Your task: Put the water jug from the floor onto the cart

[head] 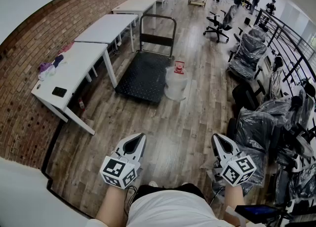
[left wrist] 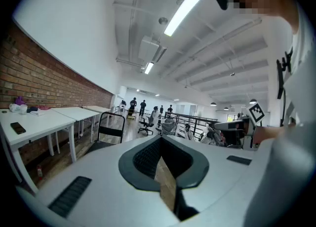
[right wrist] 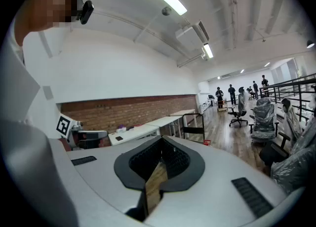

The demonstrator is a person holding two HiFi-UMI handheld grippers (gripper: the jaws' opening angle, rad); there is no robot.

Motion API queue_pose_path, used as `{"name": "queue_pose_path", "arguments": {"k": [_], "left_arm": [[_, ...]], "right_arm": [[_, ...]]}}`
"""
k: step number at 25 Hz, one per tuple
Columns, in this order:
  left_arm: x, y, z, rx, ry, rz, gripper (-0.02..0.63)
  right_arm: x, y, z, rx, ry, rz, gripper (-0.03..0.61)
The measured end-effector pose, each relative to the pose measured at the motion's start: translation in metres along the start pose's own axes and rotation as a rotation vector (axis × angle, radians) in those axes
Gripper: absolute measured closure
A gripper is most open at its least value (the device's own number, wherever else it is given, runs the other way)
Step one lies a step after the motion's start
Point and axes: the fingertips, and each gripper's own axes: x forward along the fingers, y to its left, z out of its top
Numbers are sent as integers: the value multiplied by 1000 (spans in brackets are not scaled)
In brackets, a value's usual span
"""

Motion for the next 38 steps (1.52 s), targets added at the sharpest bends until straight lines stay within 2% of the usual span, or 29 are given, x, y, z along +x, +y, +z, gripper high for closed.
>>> {"name": "queue_pose_path", "arguments": {"k": [3,7,13,18,26,38], "left_arm": [[-11,24,-18,11,39,22,614],[-16,35,-29,-13,54,15,614],[-8,52,-24,-29,47,16,614],[19,74,-15,-28,45,37,614],[100,96,5,-1,73,56,614],[251,116,41,27,78,124,614]], "right_arm": [[17,24,-12,-7,12,16,577],[29,39,-24,-11,52,25,577],[50,33,-23,7,61,25,577],[86,16,-20,17,57,48,577],[151,-51,-7,59,47,77,577],[228,-202,40,76,2,75,577]]}}
